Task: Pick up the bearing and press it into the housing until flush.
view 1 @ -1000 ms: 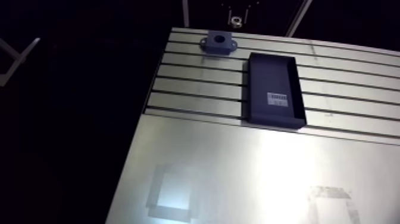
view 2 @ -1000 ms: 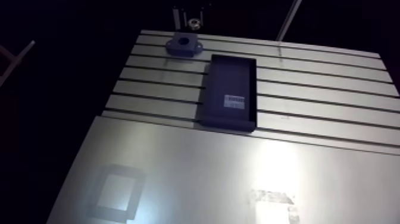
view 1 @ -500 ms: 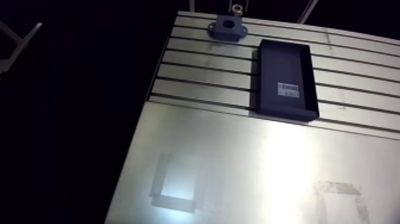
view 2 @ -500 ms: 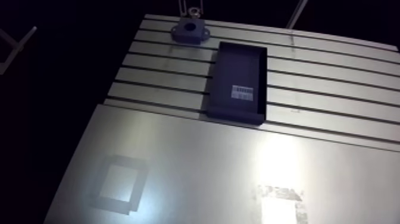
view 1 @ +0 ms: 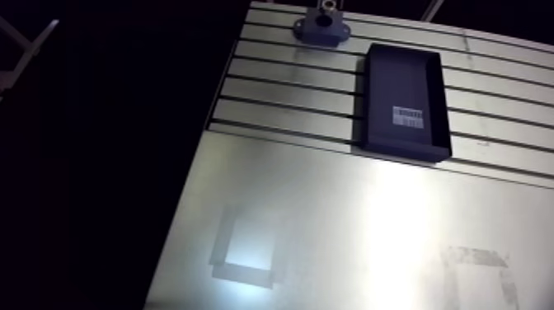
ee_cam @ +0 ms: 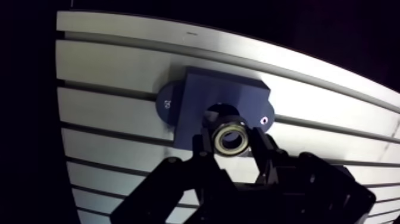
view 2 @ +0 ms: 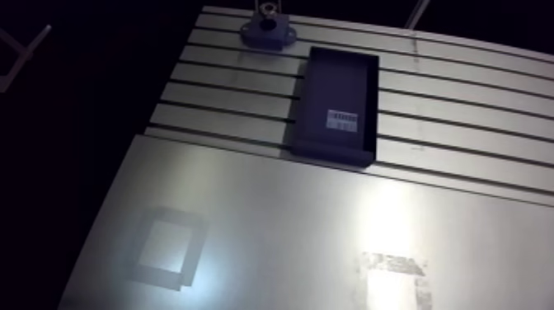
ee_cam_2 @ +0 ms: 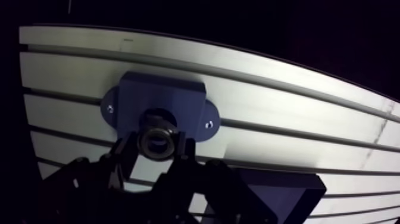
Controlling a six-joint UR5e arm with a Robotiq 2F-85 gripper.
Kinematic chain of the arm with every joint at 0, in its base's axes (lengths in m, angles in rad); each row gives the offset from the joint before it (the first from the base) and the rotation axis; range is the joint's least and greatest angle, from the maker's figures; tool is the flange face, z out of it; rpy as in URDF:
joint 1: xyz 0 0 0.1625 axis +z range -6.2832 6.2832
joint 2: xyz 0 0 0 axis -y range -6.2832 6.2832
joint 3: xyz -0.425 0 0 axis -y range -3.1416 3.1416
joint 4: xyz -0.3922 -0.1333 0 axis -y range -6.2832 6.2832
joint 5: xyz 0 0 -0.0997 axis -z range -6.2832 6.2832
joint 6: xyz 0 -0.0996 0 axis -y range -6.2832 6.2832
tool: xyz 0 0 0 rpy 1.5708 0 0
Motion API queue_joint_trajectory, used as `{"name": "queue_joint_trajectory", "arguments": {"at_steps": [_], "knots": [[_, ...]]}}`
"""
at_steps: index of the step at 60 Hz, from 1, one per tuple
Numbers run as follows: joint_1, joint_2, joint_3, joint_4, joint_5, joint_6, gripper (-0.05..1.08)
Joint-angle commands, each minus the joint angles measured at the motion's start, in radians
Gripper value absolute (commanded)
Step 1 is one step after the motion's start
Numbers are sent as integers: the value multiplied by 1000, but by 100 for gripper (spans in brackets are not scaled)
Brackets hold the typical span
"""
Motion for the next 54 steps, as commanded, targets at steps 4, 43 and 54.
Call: {"name": "queue_joint_trajectory", "arguments": {"at_steps": [4, 43, 54], "knots": [[8, 18, -12, 0, -2, -1, 60], [8, 37, -14, -3, -2, -1, 60], [8, 37, -14, -3, -2, -1, 60]]}}
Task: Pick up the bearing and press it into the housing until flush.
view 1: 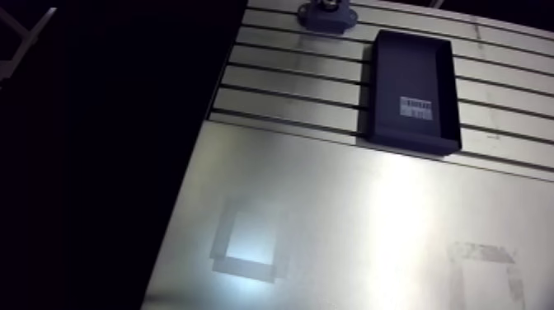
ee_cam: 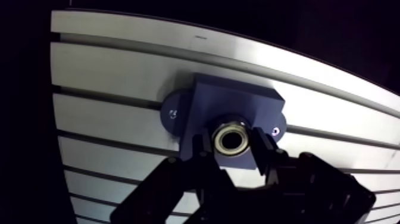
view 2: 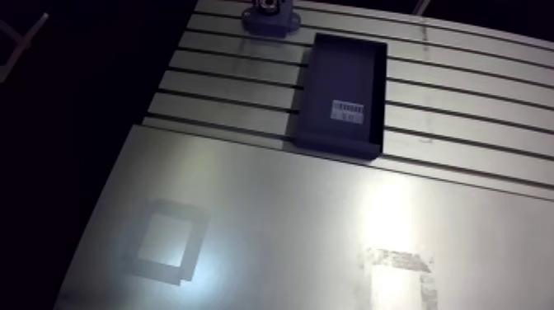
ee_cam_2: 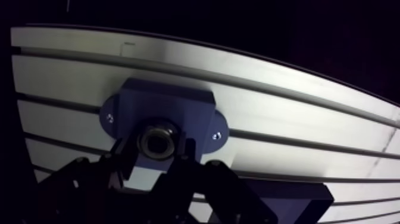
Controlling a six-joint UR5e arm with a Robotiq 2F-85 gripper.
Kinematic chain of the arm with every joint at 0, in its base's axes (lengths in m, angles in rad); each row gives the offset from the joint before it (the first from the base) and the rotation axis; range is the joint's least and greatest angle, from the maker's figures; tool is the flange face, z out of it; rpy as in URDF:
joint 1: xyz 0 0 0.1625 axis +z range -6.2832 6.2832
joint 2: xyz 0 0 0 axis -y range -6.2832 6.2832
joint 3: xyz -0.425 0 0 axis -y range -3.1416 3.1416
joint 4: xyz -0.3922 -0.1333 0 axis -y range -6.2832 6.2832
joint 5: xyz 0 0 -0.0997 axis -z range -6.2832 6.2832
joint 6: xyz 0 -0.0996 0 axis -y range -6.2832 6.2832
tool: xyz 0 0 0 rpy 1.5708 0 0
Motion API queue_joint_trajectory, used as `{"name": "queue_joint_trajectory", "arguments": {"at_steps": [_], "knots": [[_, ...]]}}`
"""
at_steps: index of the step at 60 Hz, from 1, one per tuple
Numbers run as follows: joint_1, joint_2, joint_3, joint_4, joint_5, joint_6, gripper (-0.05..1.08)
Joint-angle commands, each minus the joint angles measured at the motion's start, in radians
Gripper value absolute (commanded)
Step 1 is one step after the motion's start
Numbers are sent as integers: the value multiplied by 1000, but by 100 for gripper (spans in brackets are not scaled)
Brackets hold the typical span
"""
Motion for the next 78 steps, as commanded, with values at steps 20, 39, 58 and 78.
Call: {"name": "queue_joint_trajectory", "arguments": {"at_steps": [20, 39, 58, 78], "knots": [[0, 1, 0, 1, 0, -1, 60], [0, 1, 1, 1, 0, -2, 60], [-2, 1, 4, -1, 0, -1, 60], [-3, 1, 4, -1, 2, -5, 60]]}}
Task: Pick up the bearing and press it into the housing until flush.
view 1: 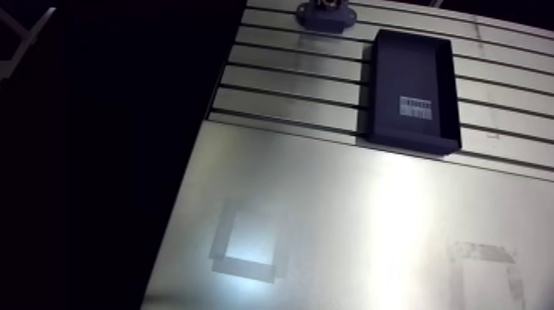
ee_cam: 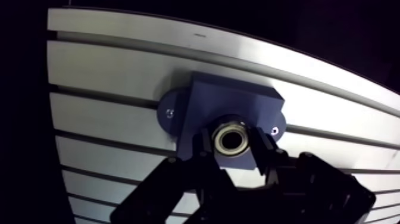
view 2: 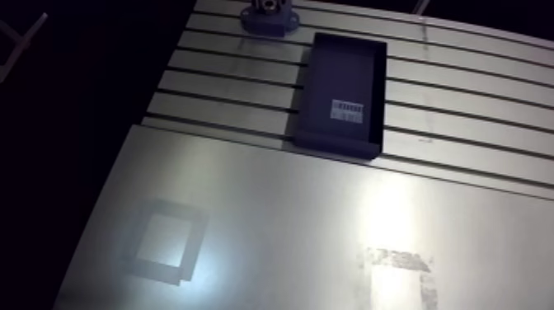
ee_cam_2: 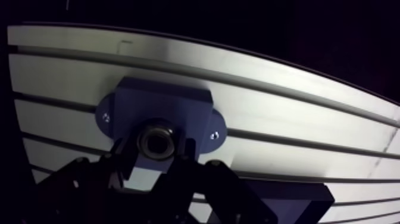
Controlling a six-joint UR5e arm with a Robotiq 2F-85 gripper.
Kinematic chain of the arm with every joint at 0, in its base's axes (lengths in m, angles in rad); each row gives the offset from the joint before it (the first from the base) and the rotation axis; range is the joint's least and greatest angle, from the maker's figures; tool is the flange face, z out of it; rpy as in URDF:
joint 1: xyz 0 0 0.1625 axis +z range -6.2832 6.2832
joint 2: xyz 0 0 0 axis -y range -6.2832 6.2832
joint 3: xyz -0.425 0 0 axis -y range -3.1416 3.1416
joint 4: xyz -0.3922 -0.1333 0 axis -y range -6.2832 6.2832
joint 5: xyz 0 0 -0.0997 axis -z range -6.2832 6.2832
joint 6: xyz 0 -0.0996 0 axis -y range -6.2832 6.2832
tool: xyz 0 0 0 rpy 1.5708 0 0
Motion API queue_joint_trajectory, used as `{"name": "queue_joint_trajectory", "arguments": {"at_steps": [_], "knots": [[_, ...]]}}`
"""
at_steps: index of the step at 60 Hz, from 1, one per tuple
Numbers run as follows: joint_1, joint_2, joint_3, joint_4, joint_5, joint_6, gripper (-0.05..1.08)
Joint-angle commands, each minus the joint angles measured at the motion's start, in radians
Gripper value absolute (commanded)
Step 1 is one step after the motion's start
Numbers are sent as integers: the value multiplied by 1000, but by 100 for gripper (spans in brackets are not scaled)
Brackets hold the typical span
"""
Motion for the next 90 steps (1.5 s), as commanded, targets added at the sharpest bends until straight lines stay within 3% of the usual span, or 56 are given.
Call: {"name": "queue_joint_trajectory", "arguments": {"at_steps": [1, 22, 23, 24, 25, 29, 65, 84, 87, 88, 89, 90], "knots": [[-1, 0, 0, 0, 1, -2, 60], [-1, 0, 0, 0, 2, -1, 57], [-1, 0, 0, 0, 3, -3, 42], [-1, 0, 0, 0, 3, -3, 42], [-1, -1, 0, 1, 2, -6, 7], [0, -2, 1, 1, 3, -8, 1], [-4, -6, 3, 3, 12, -8, 0], [-4, -51, -16, 34, 14, -2, 1], [-4, -57, -19, 46, 14, 1, 6], [-4, -57, -20, 54, 15, 4, 17], [-4, -57, -20, 54, 15, 4, 17], [-6, -57, -23, 59, 17, 4, 26]]}}
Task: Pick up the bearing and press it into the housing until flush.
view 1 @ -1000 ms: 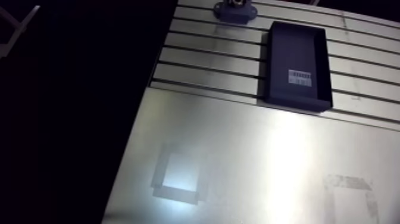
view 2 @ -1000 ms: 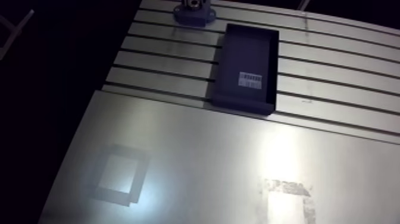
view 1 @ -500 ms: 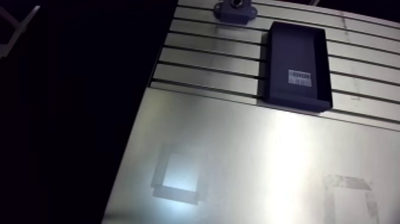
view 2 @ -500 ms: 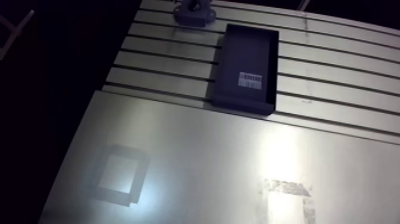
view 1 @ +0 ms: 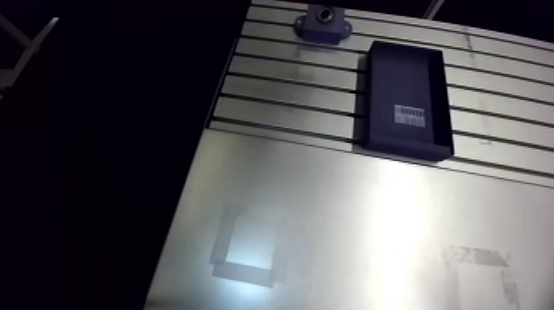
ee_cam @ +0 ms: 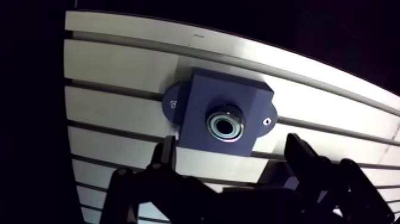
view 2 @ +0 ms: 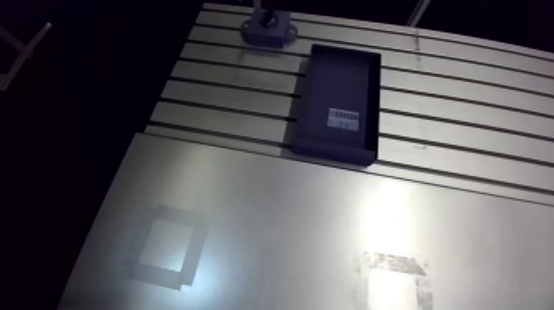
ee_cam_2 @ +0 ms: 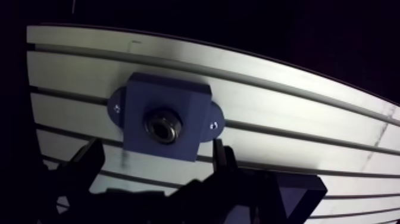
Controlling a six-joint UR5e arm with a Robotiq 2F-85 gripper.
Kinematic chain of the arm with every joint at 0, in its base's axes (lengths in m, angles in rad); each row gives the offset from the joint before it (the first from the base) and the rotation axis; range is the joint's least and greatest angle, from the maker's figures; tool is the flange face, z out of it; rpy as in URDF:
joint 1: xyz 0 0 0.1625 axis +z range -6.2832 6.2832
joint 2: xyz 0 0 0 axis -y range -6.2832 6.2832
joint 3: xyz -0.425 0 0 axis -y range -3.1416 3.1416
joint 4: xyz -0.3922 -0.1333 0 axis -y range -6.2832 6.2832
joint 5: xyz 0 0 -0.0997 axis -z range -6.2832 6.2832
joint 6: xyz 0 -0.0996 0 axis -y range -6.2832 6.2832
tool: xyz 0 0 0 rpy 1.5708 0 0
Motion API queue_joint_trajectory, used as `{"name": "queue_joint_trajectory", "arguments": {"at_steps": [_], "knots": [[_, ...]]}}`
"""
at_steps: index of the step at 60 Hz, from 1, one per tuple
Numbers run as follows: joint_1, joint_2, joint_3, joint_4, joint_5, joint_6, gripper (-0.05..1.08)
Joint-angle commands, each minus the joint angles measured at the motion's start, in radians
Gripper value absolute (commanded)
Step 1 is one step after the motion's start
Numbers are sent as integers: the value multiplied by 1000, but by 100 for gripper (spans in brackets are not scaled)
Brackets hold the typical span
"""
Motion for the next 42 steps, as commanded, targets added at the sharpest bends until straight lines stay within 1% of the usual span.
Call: {"name": "queue_joint_trajectory", "arguments": {"at_steps": [1, 2, 3, 4, 5, 6, 7, 8, 9, 10, 11, 12, 13, 14, 15, 16, 18, 20, 21, 22, 24, 42], "knots": [[-2, -21, -13, 43, 4, 10, 35], [-2, -21, -13, 43, 4, 10, 35], [-3, -19, -15, 47, 6, 11, 47], [-3, -19, -15, 47, 6, 11, 47], [-3, -18, -13, 47, 11, 18, 60], [-3, -18, -13, 47, 11, 18, 60], [-4, -17, -15, 49, 15, 25, 71], [-4, -17, -15, 49, 15, 25, 71], [-6, -17, -15, 49, 15, 31, 81], [-6, -17, -15, 49, 15, 31, 81], [-6, -16, -14, 46, 15, 30, 86], [-6, -16, -14, 46, 15, 30, 86], [-5, -15, -15, 45, 15, 26, 90], [-5, -15, -15, 45, 15, 26, 90], [-6, -14, -15, 44, 14, 24, 94], [-6, -14, -15, 44, 14, 24, 94], [-6, -13, -16, 44, 17, 24, 101], [-6, -13, -16, 44, 17, 24, 101], [-6, -11, -16, 43, 17, 26, 104], [-6, -11, -16, 43, 17, 26, 104], [-6, -11, -16, 43, 16, 30, 107], [-3, -10, -19, 43, 9, 31, 108]]}}
